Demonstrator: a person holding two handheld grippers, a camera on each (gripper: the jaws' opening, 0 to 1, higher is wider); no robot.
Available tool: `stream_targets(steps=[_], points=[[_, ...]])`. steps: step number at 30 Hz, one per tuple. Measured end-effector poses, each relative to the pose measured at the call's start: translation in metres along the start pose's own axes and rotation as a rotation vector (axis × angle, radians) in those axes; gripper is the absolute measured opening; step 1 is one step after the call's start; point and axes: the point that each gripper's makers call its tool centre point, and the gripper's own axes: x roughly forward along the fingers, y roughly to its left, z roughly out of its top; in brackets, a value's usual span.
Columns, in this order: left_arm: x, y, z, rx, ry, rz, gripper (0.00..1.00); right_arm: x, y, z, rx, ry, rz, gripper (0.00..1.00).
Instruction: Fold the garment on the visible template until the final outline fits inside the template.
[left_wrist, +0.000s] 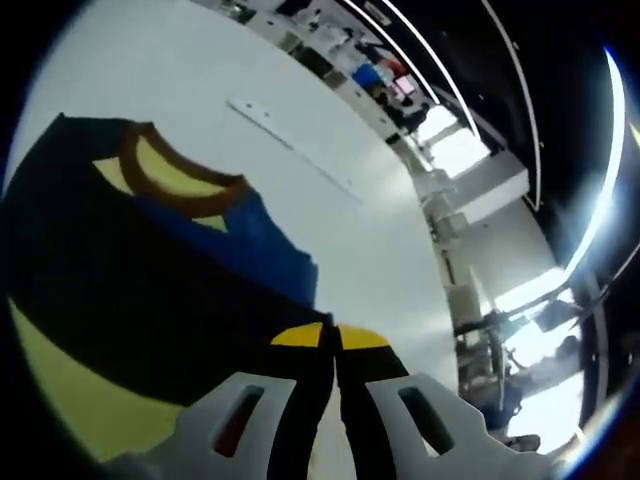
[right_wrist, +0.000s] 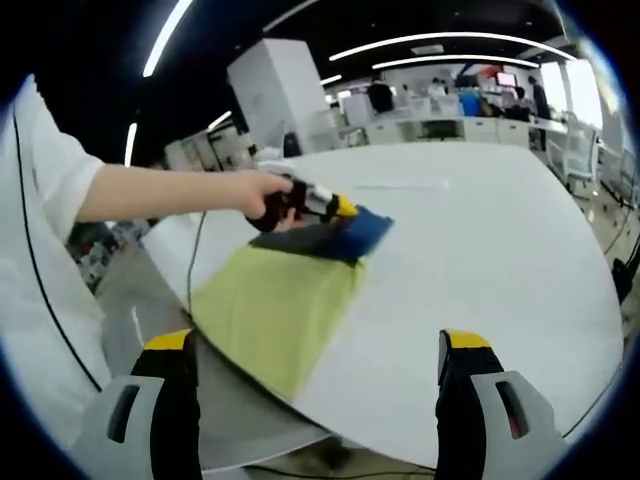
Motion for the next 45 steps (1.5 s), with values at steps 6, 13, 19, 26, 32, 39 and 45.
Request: stream_targets(steps=[6, 13, 19, 26, 32, 39, 45], points=[[0.008, 0.0, -0.007, 0.017, 0.02, 0.002, 0.01, 0.003, 0.003, 0.004, -0.009, 0.002, 0.004, 0.99], [0.015, 0.004, -0.01, 0.031, 0.034, 0.018, 0.01, 0.006, 0.005, 0.004, -0.016, 0.006, 0.008, 0.99], [0.02, 0.005, -0.013, 0.028, 0.044, 0.019, 0.02, 0.006, 0.005, 0.005, -0.012, 0.002, 0.005, 0.99], [0.024, 0.003, -0.019, 0.035, 0.056, 0.02, 0.01, 0.004, 0.005, 0.004, -0.007, -0.002, -0.002, 0.99], [0.028, 0.004, -0.022, 0.032, 0.063, 0.022, 0.0, 0.002, 0.004, 0.004, -0.002, -0.009, -0.009, 0.99], [0.033, 0.001, -0.024, 0.034, 0.067, 0.02, 0.02, -0.002, 0.001, 0.002, 0.007, -0.012, -0.021, 0.99], [0.036, 0.002, -0.026, 0.035, 0.076, 0.021, 0.04, -0.004, -0.002, 0.001, 0.013, -0.014, -0.031, 0.99]])
